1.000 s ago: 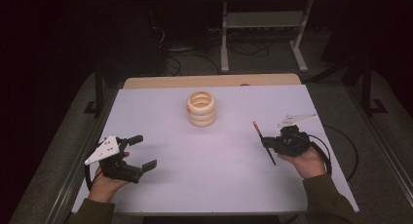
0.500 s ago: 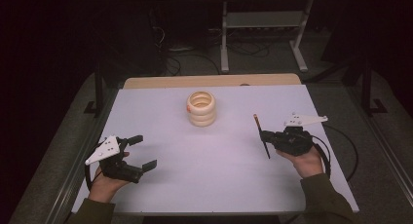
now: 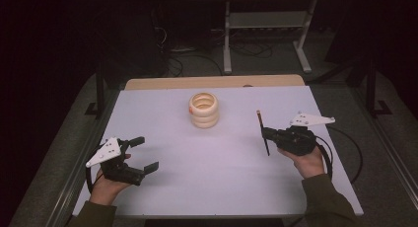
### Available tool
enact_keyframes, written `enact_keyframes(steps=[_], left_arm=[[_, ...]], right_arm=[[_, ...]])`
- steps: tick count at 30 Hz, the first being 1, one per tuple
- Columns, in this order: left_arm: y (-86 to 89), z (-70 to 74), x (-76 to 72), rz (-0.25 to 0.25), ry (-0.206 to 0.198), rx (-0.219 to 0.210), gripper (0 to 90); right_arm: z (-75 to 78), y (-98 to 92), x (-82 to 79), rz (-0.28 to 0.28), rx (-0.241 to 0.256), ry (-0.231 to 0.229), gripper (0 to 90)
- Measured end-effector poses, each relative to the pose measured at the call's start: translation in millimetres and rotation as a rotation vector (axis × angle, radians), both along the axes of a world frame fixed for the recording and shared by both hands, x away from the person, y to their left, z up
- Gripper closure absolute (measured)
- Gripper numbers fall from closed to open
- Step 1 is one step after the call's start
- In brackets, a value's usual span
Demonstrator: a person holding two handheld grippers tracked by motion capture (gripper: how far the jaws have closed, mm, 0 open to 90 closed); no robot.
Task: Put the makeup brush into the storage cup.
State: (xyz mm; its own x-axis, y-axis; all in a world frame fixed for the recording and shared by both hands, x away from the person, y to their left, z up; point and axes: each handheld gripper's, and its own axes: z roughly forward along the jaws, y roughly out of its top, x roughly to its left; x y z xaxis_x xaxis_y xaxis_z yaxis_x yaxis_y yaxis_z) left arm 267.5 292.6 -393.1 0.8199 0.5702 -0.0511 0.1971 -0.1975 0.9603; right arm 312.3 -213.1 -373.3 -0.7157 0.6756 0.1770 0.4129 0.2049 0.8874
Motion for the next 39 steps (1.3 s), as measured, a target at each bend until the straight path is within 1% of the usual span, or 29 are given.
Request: enact_keyframes(steps=[1,5,9,10,13,16,19,21,27,39], left_arm=[[-0.2,0.0,-0.1,0.000,0.001,-0.001,0.0],[-0.2,0.1,0.0,-0.001,0.001,0.001,0.0],[0.4,0.3,0.0,-0.002,-0.002,-0.001,0.0],[0.6,0.4,0.1,-0.002,-0.002,0.002,0.0],[0.9,0.8,0.1,-0.003,-0.004,0.003,0.0],[0.3,0.7,-0.1,-0.002,-0.002,0.000,0.0],[0.7,1.2,-0.5,-0.002,-0.004,0.001,0.0],[0.8,1.2,-0.4,-0.001,-0.004,-0.001,0.0],[0.2,0.8,0.0,-0.003,-0.001,0.003,0.0],[-1.5,0.2,0.3,-0.005,-0.002,-0.002,0.0]], right_arm=[[2.4,1.2,1.1,0.002,0.007,-0.010,82.6],[6.0,3.8,3.6,0.002,0.019,-0.024,82.6],[8.6,6.2,5.6,0.005,0.026,-0.029,82.6],[8.9,6.7,6.4,0.005,0.022,-0.037,82.6],[9.8,8.0,6.9,0.002,0.030,-0.033,82.6],[11.8,9.0,8.7,0.000,0.032,-0.042,82.6],[15.9,9.5,10.1,-0.004,0.046,-0.053,82.6],[16.6,9.4,10.5,-0.006,0.047,-0.055,82.6],[20.4,11.6,15.3,-0.011,0.073,-0.061,82.6],[24.5,18.4,23.2,-0.008,0.076,-0.078,82.6]])
